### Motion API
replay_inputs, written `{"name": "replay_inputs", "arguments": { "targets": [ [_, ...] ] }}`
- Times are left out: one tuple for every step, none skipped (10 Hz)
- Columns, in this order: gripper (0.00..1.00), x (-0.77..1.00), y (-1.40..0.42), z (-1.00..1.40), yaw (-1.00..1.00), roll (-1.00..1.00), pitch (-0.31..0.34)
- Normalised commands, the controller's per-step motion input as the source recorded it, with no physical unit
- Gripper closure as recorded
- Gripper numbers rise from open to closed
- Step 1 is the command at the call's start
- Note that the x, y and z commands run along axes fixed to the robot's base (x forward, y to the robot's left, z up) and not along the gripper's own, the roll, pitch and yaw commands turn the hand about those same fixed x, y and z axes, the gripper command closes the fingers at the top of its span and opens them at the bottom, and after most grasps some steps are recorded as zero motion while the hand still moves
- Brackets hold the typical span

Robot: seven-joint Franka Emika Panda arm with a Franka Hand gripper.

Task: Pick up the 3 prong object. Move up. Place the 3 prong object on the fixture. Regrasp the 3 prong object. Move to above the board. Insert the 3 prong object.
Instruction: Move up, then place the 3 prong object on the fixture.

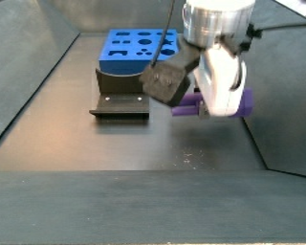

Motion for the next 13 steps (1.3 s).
{"name": "replay_inputs", "arguments": {
  "targets": [
    [1.00,-0.03,0.01,0.27,0.00,0.01,0.044],
    [1.00,0.00,0.00,1.00,0.00,0.00,0.000],
    [1.00,0.00,0.00,1.00,0.00,0.00,0.009],
    [1.00,-0.01,0.00,1.00,0.00,0.00,0.017],
    [1.00,-0.02,0.00,1.00,0.00,0.01,0.023],
    [1.00,-0.02,0.00,1.00,0.00,0.02,0.028],
    [1.00,-0.03,0.00,1.00,0.00,0.02,0.034],
    [1.00,-0.03,0.01,1.00,0.00,0.03,0.041],
    [1.00,-0.03,0.01,0.91,0.00,0.03,0.047],
    [1.00,-0.03,0.01,0.81,0.00,0.04,0.054],
    [1.00,-0.01,0.01,0.59,0.00,0.04,0.063],
    [1.00,0.00,0.01,0.43,0.00,0.04,0.075],
    [1.00,0.00,0.01,0.21,0.00,0.04,0.090]
  ]
}}
